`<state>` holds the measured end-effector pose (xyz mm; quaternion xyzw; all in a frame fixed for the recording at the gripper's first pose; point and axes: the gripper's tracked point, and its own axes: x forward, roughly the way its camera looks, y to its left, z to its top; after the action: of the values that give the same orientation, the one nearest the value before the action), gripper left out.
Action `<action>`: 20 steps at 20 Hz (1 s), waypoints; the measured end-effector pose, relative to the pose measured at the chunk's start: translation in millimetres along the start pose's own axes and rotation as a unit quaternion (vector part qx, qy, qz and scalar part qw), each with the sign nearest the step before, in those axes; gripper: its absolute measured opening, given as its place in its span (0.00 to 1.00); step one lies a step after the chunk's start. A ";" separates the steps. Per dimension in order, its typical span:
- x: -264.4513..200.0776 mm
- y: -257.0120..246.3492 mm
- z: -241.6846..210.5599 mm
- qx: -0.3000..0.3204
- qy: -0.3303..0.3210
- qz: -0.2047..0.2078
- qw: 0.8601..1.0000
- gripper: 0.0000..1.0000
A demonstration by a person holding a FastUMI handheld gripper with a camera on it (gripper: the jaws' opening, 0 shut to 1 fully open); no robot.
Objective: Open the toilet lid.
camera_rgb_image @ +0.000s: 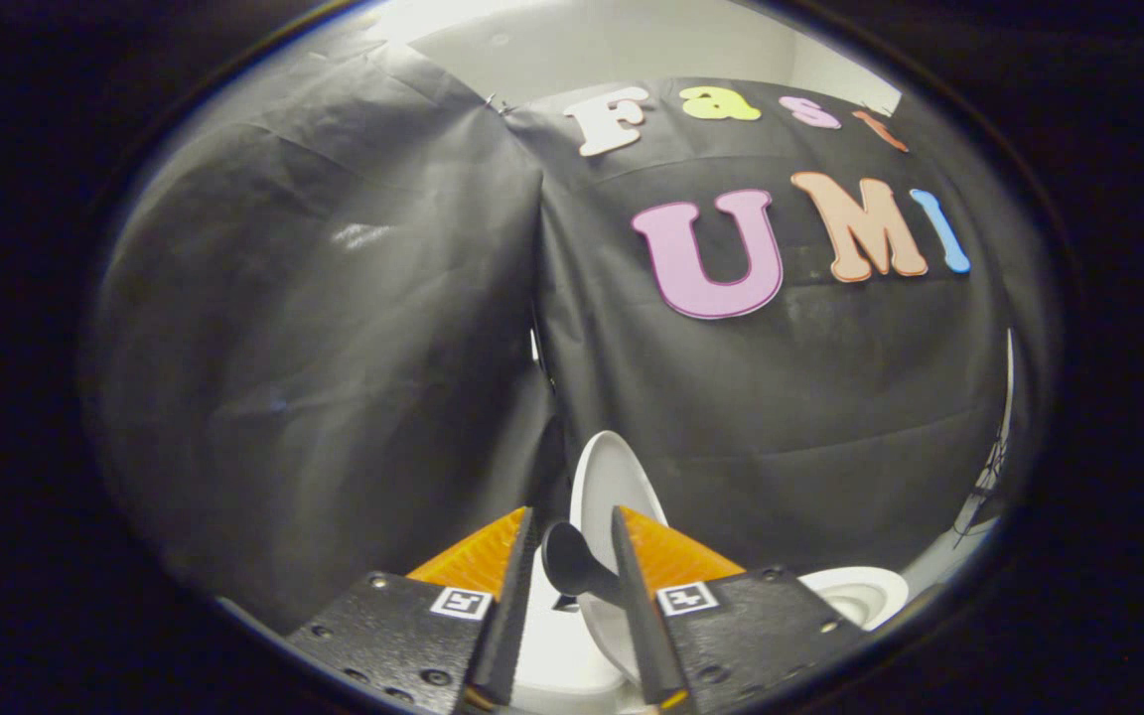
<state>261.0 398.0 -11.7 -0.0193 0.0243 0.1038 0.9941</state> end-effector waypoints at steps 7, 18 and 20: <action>-36.7 -23.9 29.3 -0.017 -0.024 -0.002 1.000 0.98; -122.3 -196.2 81.5 -0.050 -0.082 -0.131 0.987 0.98; -135.5 -236.1 78.0 -0.047 -0.079 -0.157 0.983 0.98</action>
<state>180.9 142.7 81.1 -0.0615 -0.0622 -0.0516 0.9948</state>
